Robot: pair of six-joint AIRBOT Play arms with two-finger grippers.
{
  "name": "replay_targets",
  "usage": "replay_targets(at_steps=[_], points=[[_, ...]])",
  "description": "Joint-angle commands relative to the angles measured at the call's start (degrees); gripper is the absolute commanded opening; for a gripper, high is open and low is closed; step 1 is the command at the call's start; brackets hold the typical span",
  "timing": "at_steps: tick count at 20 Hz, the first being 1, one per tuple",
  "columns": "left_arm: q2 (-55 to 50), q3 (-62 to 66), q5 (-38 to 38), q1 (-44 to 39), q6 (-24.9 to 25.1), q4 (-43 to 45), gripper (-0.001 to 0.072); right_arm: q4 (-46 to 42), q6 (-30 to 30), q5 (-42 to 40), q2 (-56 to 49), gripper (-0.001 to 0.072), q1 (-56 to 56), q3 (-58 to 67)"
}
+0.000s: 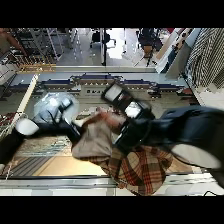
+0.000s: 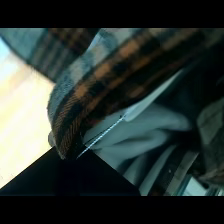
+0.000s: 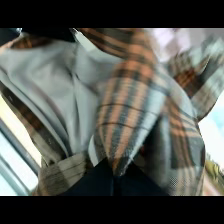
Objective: Fold the clothes and pants, and hang the long-sleeved shirts on hangers.
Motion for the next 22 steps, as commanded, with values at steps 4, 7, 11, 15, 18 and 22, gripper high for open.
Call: replay_targets(at_steps=[4, 7, 11, 15, 18, 22], points=[[2.1, 40.5, -7.5, 0.9, -9.4, -1.2, 0.0029, -0.8, 5.4, -3.3, 0.8, 0.0028, 0.1, 22.9], [1.9, 49.2, -5.2, 3.0, -14.7, 5.2, 0.0029, -4.2, 4.8, -5.8, 3.8, 0.0026, -1.6, 25.5], [-4.2, 46.6, -11.8, 3.2, -25.8, 12.3, 0.0027, 3.1, 4.8, -3.3, 2.5, 0.0026, -17.5, 15.0], [-14.7, 37.9, -15.2, 3.1, -29.6, 12.2, 0.0027, 27.8, 2.0, -10.4, -4.9, 0.0027, -32.5, 0.1], [-21.5, 35.2, -14.8, 2.9, -29.6, 8.9, 0.0027, 37.9, -0.9, -19.8, -12.9, 0.0155, -35.0, -4.0], [-25.2, 35.2, -12.3, 2.9, -29.5, 5.4, 0.0027, 37.6, -3.9, -12.1, -16.9, 0.0399, -34.9, -4.3]])
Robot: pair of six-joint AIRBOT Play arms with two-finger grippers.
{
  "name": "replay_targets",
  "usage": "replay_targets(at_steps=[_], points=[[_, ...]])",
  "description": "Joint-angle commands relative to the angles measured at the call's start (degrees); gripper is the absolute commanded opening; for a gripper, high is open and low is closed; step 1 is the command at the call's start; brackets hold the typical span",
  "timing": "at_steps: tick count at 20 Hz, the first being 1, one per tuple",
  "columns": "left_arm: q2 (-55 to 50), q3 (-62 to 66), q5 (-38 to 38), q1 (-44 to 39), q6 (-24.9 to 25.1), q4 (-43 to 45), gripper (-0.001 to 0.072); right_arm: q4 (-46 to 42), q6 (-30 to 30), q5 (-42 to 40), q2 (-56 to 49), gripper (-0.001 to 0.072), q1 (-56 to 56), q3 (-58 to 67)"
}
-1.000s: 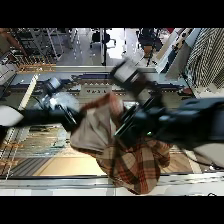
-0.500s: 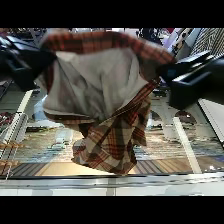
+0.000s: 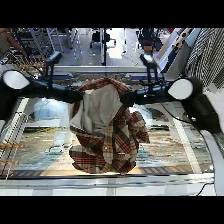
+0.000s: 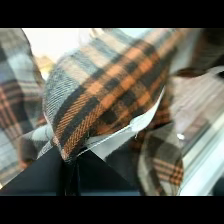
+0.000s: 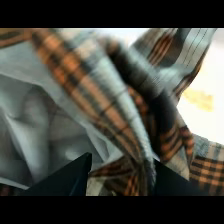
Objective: Fold the clothes and pants, and hang the long-sleeved shirts on hangers.
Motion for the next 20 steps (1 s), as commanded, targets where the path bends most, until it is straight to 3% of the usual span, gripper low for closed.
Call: replay_targets(at_steps=[1, 5, 8, 9, 12, 13, 14, 15, 16, 20], points=[[-3.1, -0.7, 0.8, 0.0, -0.5, -2.2, 0.0027, 3.1, -3.3, 4.4, -2.8, 0.04, -1.2, -2.1], [-2.0, -0.7, 0.2, 0.0, -0.5, -2.1, 0.0027, 0.0, -3.9, 0.5, -2.8, 0.0412, -1.2, -5.5], [-1.2, -0.7, 0.1, 0.0, -0.5, -2.2, 0.0028, 0.3, -8.4, -9.9, -3.1, 0.0405, -1.2, -11.3], [-1.2, -0.7, 0.1, 0.0, -0.5, -2.2, 0.0028, 1.3, -10.6, -14.7, -3.3, 0.0371, -1.2, -12.6], [-1.3, -0.7, 0.2, 0.0, -0.3, -1.7, 0.0041, 3.7, -14.3, -26.0, -3.8, 0.003, -0.9, -13.1], [-1.2, -0.7, 0.1, 0.3, -0.3, -0.3, 0.0092, 3.6, -13.6, -27.9, -3.7, 0.0029, -0.9, -13.1], [-1.2, -0.7, 0.1, 0.8, -0.3, 1.2, 0.0238, 3.5, -12.8, -28.3, -3.4, 0.0027, -0.9, -13.1], [-1.0, -0.7, 0.0, 1.4, -0.3, 2.7, 0.0428, 3.1, -12.2, -27.3, -3.1, 0.0027, -0.9, -13.1], [-0.8, -0.7, -0.6, 2.4, -1.0, 3.8, 0.0519, 2.8, -12.1, -25.4, -2.6, 0.0026, -0.9, -13.1], [-0.6, -0.9, -13.2, 7.4, -11.5, 11.1, 0.0559, 2.6, -12.1, -18.5, -0.2, 0.0026, -0.9, -13.1]])
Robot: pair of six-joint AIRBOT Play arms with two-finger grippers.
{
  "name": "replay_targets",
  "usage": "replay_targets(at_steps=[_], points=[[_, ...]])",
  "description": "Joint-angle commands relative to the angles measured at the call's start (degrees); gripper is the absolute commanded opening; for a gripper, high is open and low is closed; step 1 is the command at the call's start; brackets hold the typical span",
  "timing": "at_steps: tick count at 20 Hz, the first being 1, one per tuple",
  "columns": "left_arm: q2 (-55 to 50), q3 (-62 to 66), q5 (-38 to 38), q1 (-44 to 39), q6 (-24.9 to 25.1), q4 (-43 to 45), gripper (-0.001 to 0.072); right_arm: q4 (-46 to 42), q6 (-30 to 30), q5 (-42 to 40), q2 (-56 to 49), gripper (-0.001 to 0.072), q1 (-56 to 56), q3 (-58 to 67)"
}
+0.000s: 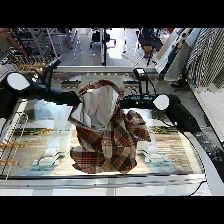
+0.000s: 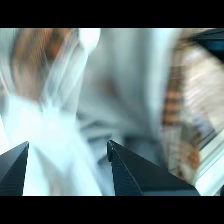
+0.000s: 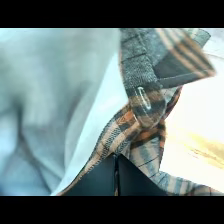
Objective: Fold the clothes and pants, and hang the long-sleeved shirts on hangers.
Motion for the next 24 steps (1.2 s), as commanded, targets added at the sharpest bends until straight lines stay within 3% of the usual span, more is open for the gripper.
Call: replay_targets(at_steps=[1, 5, 9, 12, 15, 16, 19, 21, 24], points=[[-0.1, -0.7, -12.5, 4.0, -10.2, 6.9, 0.0575, -0.2, 0.0, 4.0, 1.7, 0.0026, 0.0, -0.1], [-0.2, -7.4, -15.1, 5.9, -12.4, -1.0, 0.0592, -0.2, 0.0, 5.3, 1.9, 0.0026, 0.5, -0.1], [-2.9, -11.5, -13.8, 6.3, -18.0, -6.1, 0.0594, -2.5, -0.3, 5.1, 1.9, 0.0026, 3.5, -0.1], [-5.1, -11.8, -5.0, 7.0, -18.4, -19.4, 0.065, -4.7, -0.8, 5.1, 1.9, 0.0026, 5.5, -0.1], [-5.3, -11.8, 4.8, 6.8, -19.7, -19.3, 0.0647, -5.4, -0.8, 5.0, 1.9, 0.0026, 5.5, -0.1], [-5.7, -11.8, 5.3, 6.6, -19.7, -17.8, 0.0588, -5.7, -0.8, 5.0, 1.9, 0.0026, 5.5, -0.1], [-7.7, -11.8, 3.2, 5.8, -19.3, -12.8, 0.0283, -5.7, -0.7, 5.0, 1.9, 0.0026, 5.5, -0.1], [-8.9, -11.8, 3.3, 5.4, -15.4, -13.3, 0.0026, -5.7, -0.6, 5.1, 2.0, 0.0026, 5.5, 0.3], [-9.3, -9.7, 6.1, 6.5, -5.2, -22.3, 0.0026, -10.1, 0.9, 7.9, 2.8, 0.0025, 5.1, 5.4]])
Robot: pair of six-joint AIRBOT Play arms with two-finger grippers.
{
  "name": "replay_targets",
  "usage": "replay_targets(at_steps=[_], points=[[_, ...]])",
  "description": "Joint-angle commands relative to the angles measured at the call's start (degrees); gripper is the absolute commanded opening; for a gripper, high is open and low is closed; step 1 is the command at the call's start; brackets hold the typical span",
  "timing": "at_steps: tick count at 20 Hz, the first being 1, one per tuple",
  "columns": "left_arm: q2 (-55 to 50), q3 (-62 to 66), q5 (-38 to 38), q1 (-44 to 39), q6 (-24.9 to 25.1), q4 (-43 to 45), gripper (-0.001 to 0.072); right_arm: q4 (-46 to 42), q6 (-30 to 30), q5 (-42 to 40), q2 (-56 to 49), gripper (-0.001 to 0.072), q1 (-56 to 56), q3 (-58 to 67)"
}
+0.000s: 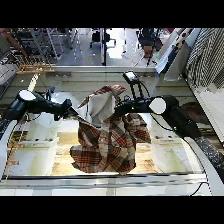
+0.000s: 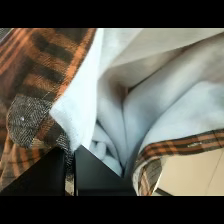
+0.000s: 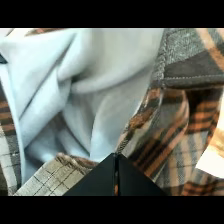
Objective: Fold the clothes and pants, and hang the long-sleeved shirts on hangers.
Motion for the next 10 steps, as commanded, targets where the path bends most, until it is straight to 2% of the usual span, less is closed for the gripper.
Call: replay_targets(at_steps=[1, 3, 5, 7, 9, 10], points=[[-0.6, 5.4, 1.2, 1.7, 9.7, -6.1, 0.0025, -7.4, 4.0, 7.5, 1.0, 0.0025, -0.8, 8.0], [-0.6, 18.3, -3.0, 4.1, 9.4, -6.3, 0.0025, -10.3, 9.2, 18.4, 1.0, 0.0025, -2.8, 20.3], [0.1, 31.3, -3.9, 4.7, 9.0, -9.1, 0.0026, -9.6, 13.0, 21.3, 1.0, 0.0025, -3.6, 33.1], [2.6, 39.8, -1.4, 4.5, 9.2, -14.1, 0.0026, -9.6, 16.3, 16.7, 1.5, 0.0026, -3.0, 42.8], [8.1, 36.8, 1.3, 4.5, 9.7, -11.2, 0.0026, -9.6, 18.2, 9.7, 4.0, 0.0026, -3.0, 42.0], [10.6, 32.7, 1.1, 4.5, 9.7, -8.7, 0.0026, -9.6, 18.9, 9.9, 4.7, 0.0026, -3.1, 39.8]])
